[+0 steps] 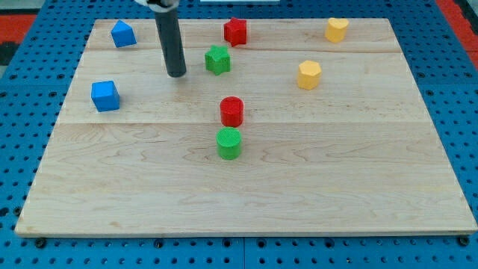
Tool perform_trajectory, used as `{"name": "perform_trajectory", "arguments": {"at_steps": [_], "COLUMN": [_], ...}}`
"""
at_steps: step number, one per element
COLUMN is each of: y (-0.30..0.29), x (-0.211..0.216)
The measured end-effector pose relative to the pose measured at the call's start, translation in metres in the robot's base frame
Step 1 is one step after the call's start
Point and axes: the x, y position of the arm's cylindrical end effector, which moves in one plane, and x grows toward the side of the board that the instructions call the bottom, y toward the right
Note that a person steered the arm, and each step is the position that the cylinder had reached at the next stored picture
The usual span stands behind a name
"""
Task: Move the green star diagonal to the yellow hexagon
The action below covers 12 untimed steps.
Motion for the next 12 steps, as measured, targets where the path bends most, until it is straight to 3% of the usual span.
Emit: {"name": "perform_trajectory", "arguments": {"at_steps": [2, 3, 4, 7, 8, 9, 10, 11, 12], "y": [0.056, 0.039, 0.126, 0.234, 0.227, 0.183, 0.210, 0.273, 0.297], "x": [-0.017, -0.025, 0.004, 0.071, 0.083, 0.059, 0.041, 0.049, 0.104]}}
